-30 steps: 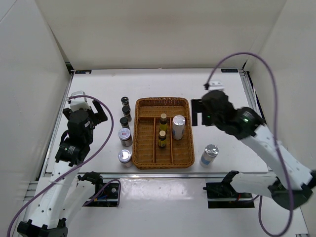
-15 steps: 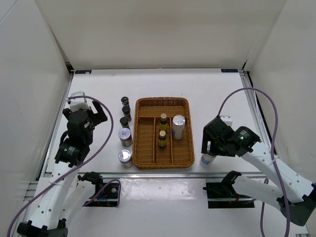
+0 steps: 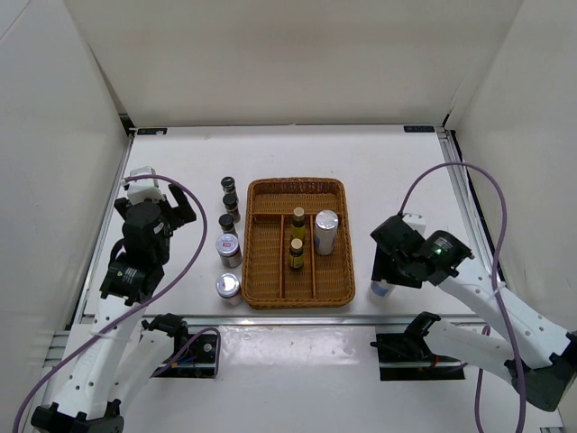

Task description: Organize the condiment bottles

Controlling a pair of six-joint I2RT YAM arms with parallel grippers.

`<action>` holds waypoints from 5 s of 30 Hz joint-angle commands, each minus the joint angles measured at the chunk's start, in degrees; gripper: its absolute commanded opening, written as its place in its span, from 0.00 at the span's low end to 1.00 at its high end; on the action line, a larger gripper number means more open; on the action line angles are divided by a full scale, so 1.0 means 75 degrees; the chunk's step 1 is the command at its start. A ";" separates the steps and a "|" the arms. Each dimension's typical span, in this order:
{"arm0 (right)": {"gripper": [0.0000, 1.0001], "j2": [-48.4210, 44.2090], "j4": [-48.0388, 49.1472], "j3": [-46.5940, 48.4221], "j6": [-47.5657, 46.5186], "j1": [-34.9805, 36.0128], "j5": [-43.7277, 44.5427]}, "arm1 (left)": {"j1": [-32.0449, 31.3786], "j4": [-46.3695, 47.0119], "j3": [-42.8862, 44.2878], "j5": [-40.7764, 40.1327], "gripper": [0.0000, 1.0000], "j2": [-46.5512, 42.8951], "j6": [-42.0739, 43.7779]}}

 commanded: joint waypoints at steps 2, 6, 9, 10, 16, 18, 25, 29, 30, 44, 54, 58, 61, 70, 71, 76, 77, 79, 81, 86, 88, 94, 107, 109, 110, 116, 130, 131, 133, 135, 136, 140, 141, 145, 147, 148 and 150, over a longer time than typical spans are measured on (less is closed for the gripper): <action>0.36 -0.0156 -0.0524 0.1358 -0.0048 -0.0008 0.0932 | -0.0024 0.0095 -0.0088 0.0111 1.00 -0.0080 0.0036; 0.30 -0.0003 -0.0444 0.2179 -0.0493 0.0086 0.0746 | -0.0024 0.0095 -0.0088 0.0111 1.00 -0.0080 0.0036; 0.26 0.0173 0.0129 0.2449 -0.0891 0.0261 0.0127 | -0.0024 0.0095 -0.0088 0.0111 1.00 -0.0080 0.0036; 0.25 0.0243 0.0305 0.2450 -0.0997 0.0331 -0.0073 | -0.0024 0.0095 -0.0088 0.0111 1.00 -0.0080 0.0036; 0.25 0.0782 0.1326 0.2614 -0.1244 0.1210 -0.0134 | -0.0024 0.0095 -0.0159 0.0275 1.00 -0.0150 -0.0034; 0.25 0.1039 0.1571 0.2684 -0.1244 0.1503 -0.0040 | -0.0024 0.0095 -0.0159 0.0275 1.00 -0.0220 -0.0034; 0.25 0.1954 0.1993 0.2521 -0.1244 0.1937 0.0253 | -0.0024 0.0095 -0.0393 0.1024 1.00 -0.0291 -0.0338; 0.26 0.2282 0.2158 0.2123 -0.1057 0.1937 0.0324 | -0.0024 0.0236 -0.0463 0.1692 1.00 -0.0117 -0.0269; 0.27 0.2364 0.2286 0.2029 -0.1057 0.1937 0.0324 | -0.0024 0.0236 -0.0463 0.1763 1.00 -0.0115 -0.0268; 0.97 0.2740 0.2184 0.1957 -0.0916 0.1937 0.0569 | -0.0024 -0.0010 -0.0465 0.2032 1.00 0.0564 -0.0958; 1.00 0.1277 0.1209 0.3376 -0.1385 0.2183 0.1390 | -0.0024 -0.1686 0.0416 0.3134 1.00 0.2298 -0.1510; 1.00 0.0410 0.1058 0.3189 -0.1455 0.2183 0.1542 | -0.0024 -0.1757 0.0345 0.3391 1.00 0.2369 -0.1511; 1.00 0.0138 0.0987 0.2919 -0.1455 0.2183 0.1683 | -0.0094 -0.1757 0.0345 0.3708 1.00 0.2836 -0.1511; 1.00 0.0033 0.0916 0.2544 -0.1279 0.2183 0.1531 | -0.0423 -0.1757 0.0345 0.3885 1.00 0.3669 -0.1440; 1.00 0.0033 0.0916 0.2544 -0.1279 0.2183 0.1531 | -0.0423 -0.1757 0.0345 0.3885 1.00 0.3844 -0.1440; 1.00 0.0033 0.0916 0.2544 -0.1279 0.2183 0.1531 | -0.0493 -0.1757 0.0567 0.3803 0.92 0.4396 -0.1359; 1.00 -0.0048 0.0916 0.2544 -0.1279 0.2183 0.1531 | -0.0493 -0.1757 0.0568 0.3803 0.89 0.4513 -0.1358; 1.00 -0.0049 0.0916 0.2462 -0.1279 0.2183 0.1612 | -0.0493 -0.1757 0.0662 0.3803 0.81 0.4713 -0.1288; 1.00 -0.0049 0.0846 0.2462 -0.1279 0.2183 0.1613 | -0.0493 -0.1757 0.0662 0.3873 0.75 0.4783 -0.1288; 1.00 -0.0213 0.0612 0.2532 -0.1279 0.2183 0.1683 | -0.0727 -0.2305 0.1291 0.3616 0.63 0.4351 -0.1440; 1.00 -0.0284 0.0518 0.2532 -0.1279 0.2183 0.1753 | -0.0903 -0.2622 0.1691 0.3359 0.62 0.4187 -0.1440; 1.00 -0.0576 0.0377 0.2532 -0.1128 0.2183 0.1917 | -0.1289 -0.3503 0.3367 0.3110 0.55 0.3928 -0.1440; 1.00 -0.0646 0.0050 0.2380 -0.0986 0.2183 0.1917 | -0.2906 -0.3023 0.4143 0.2679 0.49 0.5544 -0.1956; 1.00 -0.0740 0.0049 0.2380 -0.0916 0.2183 0.1917 | -0.2989 -0.2695 0.3897 0.2596 0.49 0.5720 -0.2026; 1.00 -0.0810 -0.0032 0.2380 -0.0916 0.2183 0.1917 | -0.3059 -0.2601 0.3803 0.2503 0.49 0.5814 -0.2026; 1.00 -0.1068 -0.0244 0.2450 -0.0846 0.2183 0.1847 | -0.3060 -0.2028 0.3404 0.2256 0.49 0.6212 -0.2108; 1.00 -0.1455 -0.0782 0.2520 -0.0705 0.2183 0.1847 | -0.3211 -0.1602 0.3005 0.1812 1.00 0.6449 -0.2518; 1.00 -0.1455 -0.0783 0.2520 -0.0635 0.2183 0.1847 | -0.3293 -0.1685 0.3087 0.1474 1.00 0.6018 -0.2518; 1.00 -0.1526 -0.0783 0.2520 -0.0635 0.2183 0.1847 | -0.3364 -0.1838 0.3250 0.1226 1.00 0.5466 -0.2367; 1.00 -0.1619 -0.0853 0.2590 -0.0635 0.2183 0.1847 | -0.3445 -0.2177 0.3322 0.0991 1.00 0.4532 -0.2144; 1.00 -0.1620 -0.0853 0.2591 -0.0635 0.2183 0.1847 | -0.3446 -0.2283 0.3415 0.0990 1.00 0.4212 -0.2074; 1.00 -0.1772 -0.0853 0.2521 -0.0635 0.2183 0.1847 | -0.3599 -0.3102 0.3137 0.1083 1.00 0.2875 -0.2271; 1.00 -0.1772 -0.0853 0.2520 -0.0635 0.2183 0.1917 | -0.3668 -0.3301 0.2902 0.1084 1.00 0.2676 -0.2597; 1.00 -0.1842 -0.0783 0.2275 -0.0635 0.2183 0.1917 | -0.3669 -0.3550 0.1076 0.1399 1.00 0.1633 -0.3489; 1.00 -0.1760 -0.0713 0.2274 -0.0635 0.2183 0.1917 | -0.3669 -0.3550 0.0277 0.1553 1.00 0.1257 -0.3843; 1.00 -0.1760 -0.0713 0.2274 -0.0635 0.2183 0.1917 | -0.3669 -0.3550 0.0089 0.1669 1.00 0.1187 -0.4133; 1.00 -0.1678 -0.0713 0.2274 -0.0635 0.2183 0.1836 | -0.3669 -0.3643 -0.0239 0.1670 1.00 0.1092 -0.4450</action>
